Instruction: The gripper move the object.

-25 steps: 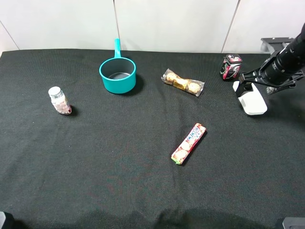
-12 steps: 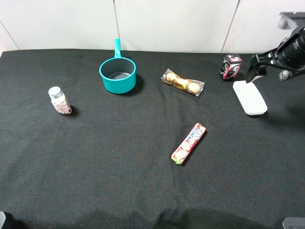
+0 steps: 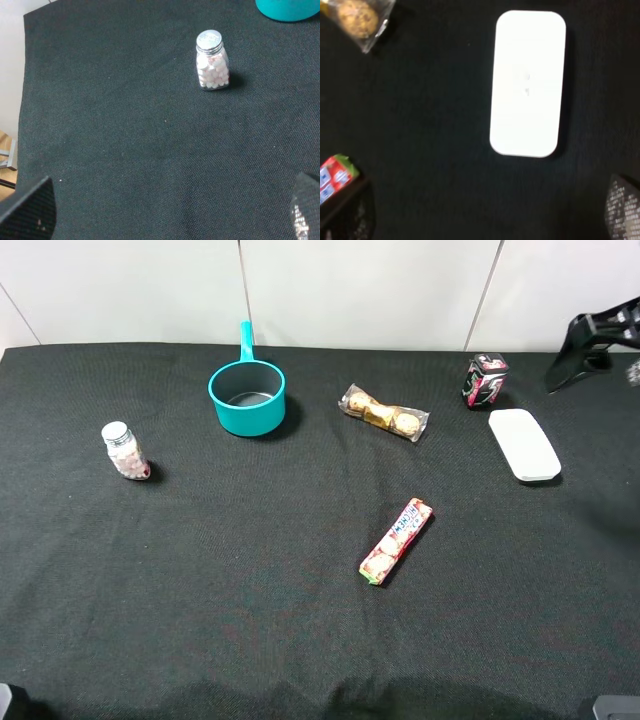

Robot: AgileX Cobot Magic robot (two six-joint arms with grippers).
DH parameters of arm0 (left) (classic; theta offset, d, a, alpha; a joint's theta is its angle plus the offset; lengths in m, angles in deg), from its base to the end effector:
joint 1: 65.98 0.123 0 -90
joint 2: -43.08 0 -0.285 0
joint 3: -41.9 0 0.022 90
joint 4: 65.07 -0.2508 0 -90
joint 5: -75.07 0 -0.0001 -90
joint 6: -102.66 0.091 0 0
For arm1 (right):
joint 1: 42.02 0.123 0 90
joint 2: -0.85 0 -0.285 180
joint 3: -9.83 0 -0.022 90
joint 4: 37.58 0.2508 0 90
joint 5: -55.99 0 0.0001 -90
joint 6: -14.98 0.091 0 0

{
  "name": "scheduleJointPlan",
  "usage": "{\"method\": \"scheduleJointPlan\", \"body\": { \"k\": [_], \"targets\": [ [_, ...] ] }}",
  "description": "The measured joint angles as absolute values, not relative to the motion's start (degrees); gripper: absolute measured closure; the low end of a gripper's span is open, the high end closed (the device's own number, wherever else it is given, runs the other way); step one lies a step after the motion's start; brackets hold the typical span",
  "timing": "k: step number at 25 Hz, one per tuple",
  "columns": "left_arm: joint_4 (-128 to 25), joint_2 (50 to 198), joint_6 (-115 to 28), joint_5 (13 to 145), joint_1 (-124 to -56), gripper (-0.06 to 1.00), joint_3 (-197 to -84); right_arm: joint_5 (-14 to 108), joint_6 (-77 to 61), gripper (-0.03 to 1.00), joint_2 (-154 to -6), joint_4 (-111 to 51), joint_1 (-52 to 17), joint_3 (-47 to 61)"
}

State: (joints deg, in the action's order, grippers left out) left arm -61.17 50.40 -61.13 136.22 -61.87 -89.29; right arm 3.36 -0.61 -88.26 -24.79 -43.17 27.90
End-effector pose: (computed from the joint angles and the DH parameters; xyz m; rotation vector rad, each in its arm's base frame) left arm -0.0056 -0.0058 0.2757 0.2194 2.0361 0.1399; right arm 0.2738 0.0105 0.2712 -0.2036 2.7508 0.2044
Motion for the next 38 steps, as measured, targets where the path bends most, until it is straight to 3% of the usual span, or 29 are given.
{"method": "scheduleJointPlan", "body": {
  "k": [20, 38],
  "targets": [
    [-61.17, 50.4, -61.13, 136.22, -61.87, -0.05, -89.29, -12.95, 3.01, 0.27, -63.22, -29.37, -43.17, 27.9],
    [-61.17, 50.4, -61.13, 136.22, -61.87, -0.05, -89.29, -14.29, 12.81, 0.27, -40.14, -31.23, -43.17, 28.28]
  ]
}}
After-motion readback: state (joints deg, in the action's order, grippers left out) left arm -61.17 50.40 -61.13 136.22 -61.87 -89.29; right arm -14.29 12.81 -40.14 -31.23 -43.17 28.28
